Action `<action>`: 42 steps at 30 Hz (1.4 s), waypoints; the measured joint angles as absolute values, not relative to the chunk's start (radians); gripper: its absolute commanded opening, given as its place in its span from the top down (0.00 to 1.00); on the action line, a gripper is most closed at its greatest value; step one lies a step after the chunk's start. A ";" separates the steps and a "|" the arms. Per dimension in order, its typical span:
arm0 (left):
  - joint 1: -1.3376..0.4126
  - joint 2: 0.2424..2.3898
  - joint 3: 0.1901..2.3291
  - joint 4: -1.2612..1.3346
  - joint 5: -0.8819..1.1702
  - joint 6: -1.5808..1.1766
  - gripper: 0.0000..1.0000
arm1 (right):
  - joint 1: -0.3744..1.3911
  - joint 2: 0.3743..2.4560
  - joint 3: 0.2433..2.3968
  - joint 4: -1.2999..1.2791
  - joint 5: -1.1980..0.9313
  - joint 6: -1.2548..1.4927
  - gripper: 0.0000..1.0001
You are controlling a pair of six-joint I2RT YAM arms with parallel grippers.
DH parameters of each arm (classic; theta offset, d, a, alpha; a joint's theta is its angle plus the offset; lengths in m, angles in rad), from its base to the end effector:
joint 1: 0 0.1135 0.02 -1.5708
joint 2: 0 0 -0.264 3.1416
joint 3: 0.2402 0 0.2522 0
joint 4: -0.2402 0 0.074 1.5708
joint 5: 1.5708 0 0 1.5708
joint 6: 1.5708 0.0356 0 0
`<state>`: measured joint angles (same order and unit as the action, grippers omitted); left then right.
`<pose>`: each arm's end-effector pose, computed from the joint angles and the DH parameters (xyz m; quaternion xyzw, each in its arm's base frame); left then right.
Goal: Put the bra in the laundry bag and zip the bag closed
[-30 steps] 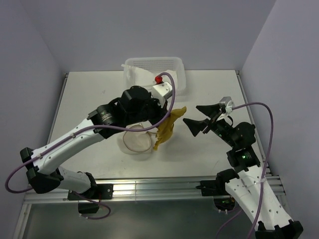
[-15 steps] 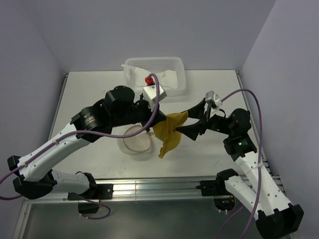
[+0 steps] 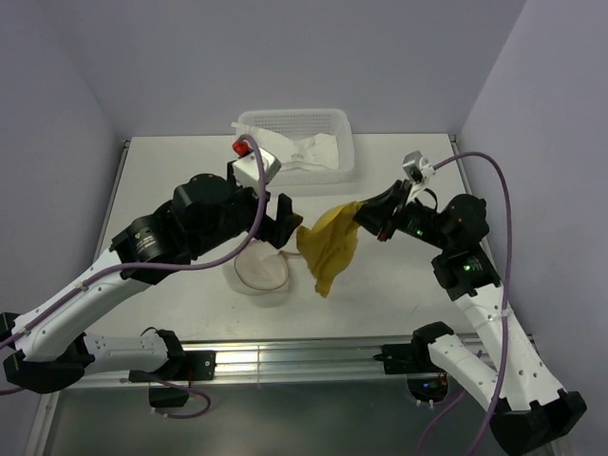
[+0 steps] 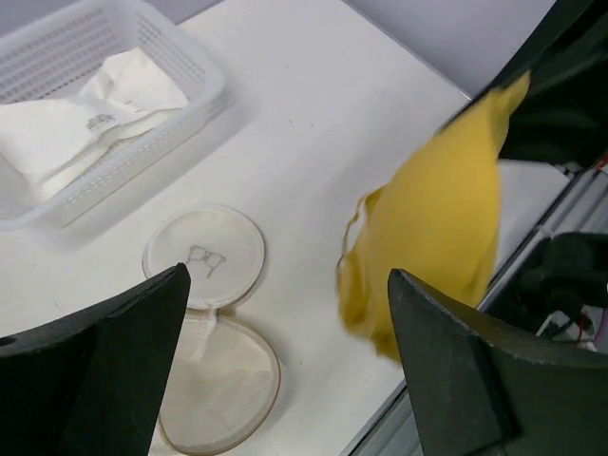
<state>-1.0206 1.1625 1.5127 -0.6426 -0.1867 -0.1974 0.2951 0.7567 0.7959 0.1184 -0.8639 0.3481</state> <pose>0.1254 -0.1918 0.4648 0.2687 0.7546 -0.2784 0.5300 0.1513 0.0743 0.3795 -0.3027 0.5978 0.4762 0.5694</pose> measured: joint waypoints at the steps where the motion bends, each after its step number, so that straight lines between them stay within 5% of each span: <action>1: -1.019 1.147 1.499 -0.640 -0.209 -0.209 0.08 | 0.297 0.771 0.847 0.076 -0.811 0.356 1.00; 6: -1.019 1.022 1.340 -0.567 -0.254 -0.300 0.09 | 0.299 0.897 1.091 -0.088 -0.607 0.404 1.00; 11: -1.020 0.944 1.173 -0.489 -0.226 -0.373 0.09 | 0.340 0.767 0.893 -0.054 -0.640 0.493 1.00; 19: -1.020 0.899 1.064 -0.397 -0.134 -0.427 0.06 | 0.356 0.643 0.909 0.071 -0.585 0.489 1.00; 33: -1.055 0.912 0.910 -0.138 0.056 -0.439 0.02 | 0.356 0.697 0.857 0.191 -0.604 0.630 1.00; 42: -1.065 0.973 0.892 -0.076 -0.016 -0.427 0.01 | 0.356 0.674 0.857 0.285 -0.607 0.685 1.00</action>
<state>-1.0645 0.9733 0.8925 -0.0765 -0.0162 -0.4271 0.3557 0.6739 0.8566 0.2852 -0.6075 0.6849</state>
